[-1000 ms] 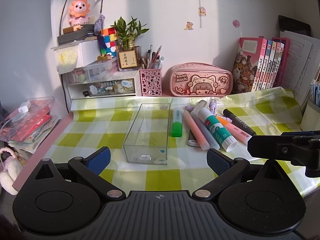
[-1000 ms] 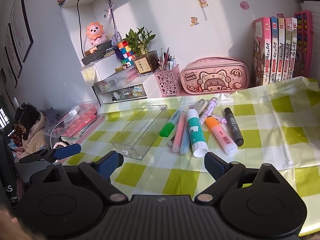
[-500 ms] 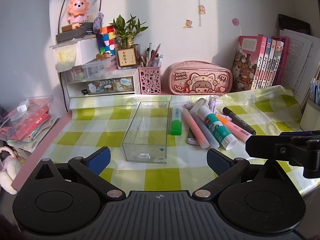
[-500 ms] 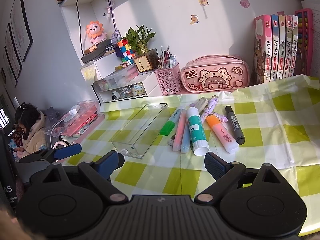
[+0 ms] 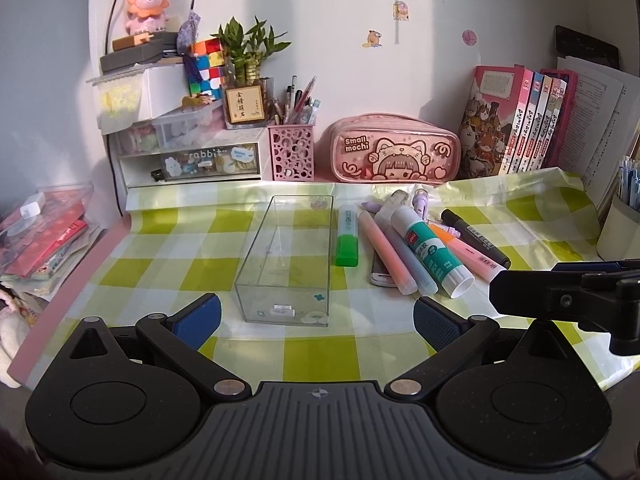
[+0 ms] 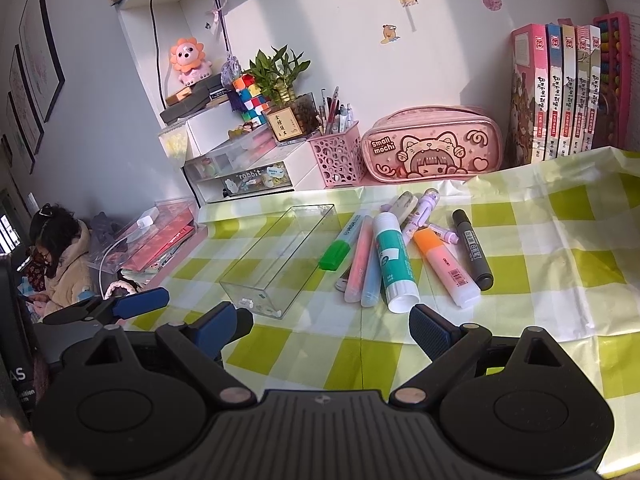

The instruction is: Organize stationery

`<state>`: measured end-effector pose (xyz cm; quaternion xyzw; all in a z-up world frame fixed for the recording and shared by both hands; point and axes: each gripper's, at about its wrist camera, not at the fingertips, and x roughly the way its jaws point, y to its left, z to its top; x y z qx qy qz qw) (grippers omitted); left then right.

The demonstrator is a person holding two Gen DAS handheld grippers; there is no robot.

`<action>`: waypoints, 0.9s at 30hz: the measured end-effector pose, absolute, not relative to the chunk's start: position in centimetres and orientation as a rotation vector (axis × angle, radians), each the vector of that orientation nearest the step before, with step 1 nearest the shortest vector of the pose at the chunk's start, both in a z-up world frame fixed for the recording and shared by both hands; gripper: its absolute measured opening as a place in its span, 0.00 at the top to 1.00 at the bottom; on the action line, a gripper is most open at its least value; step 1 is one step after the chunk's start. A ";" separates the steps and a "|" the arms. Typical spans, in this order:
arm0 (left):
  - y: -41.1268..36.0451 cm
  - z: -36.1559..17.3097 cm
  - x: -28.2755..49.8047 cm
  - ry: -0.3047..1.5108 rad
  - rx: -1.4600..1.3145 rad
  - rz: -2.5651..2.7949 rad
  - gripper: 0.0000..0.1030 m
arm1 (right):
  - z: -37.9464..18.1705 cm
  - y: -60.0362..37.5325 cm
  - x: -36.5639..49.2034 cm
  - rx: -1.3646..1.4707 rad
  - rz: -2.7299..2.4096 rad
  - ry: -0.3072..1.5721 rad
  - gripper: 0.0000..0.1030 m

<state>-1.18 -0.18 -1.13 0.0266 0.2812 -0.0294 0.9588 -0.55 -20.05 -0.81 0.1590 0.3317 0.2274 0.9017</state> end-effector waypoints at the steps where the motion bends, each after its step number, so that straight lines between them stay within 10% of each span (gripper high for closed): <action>1: 0.0 -1.3 -0.9 0.570 0.053 -0.067 0.05 | -0.9 -20.1 -0.4 0.326 0.470 0.688 0.21; 10: 1.2 -4.8 3.6 0.605 0.050 -0.069 0.05 | -2.5 -21.7 3.0 0.277 0.367 0.709 0.24; 18: 1.7 -6.3 6.4 0.616 0.053 -0.089 0.05 | -4.1 -19.7 7.4 0.232 0.425 0.794 0.55; 27: 1.6 -7.5 8.4 0.655 0.025 -0.112 0.15 | -5.1 -18.8 13.1 0.195 0.401 0.894 0.68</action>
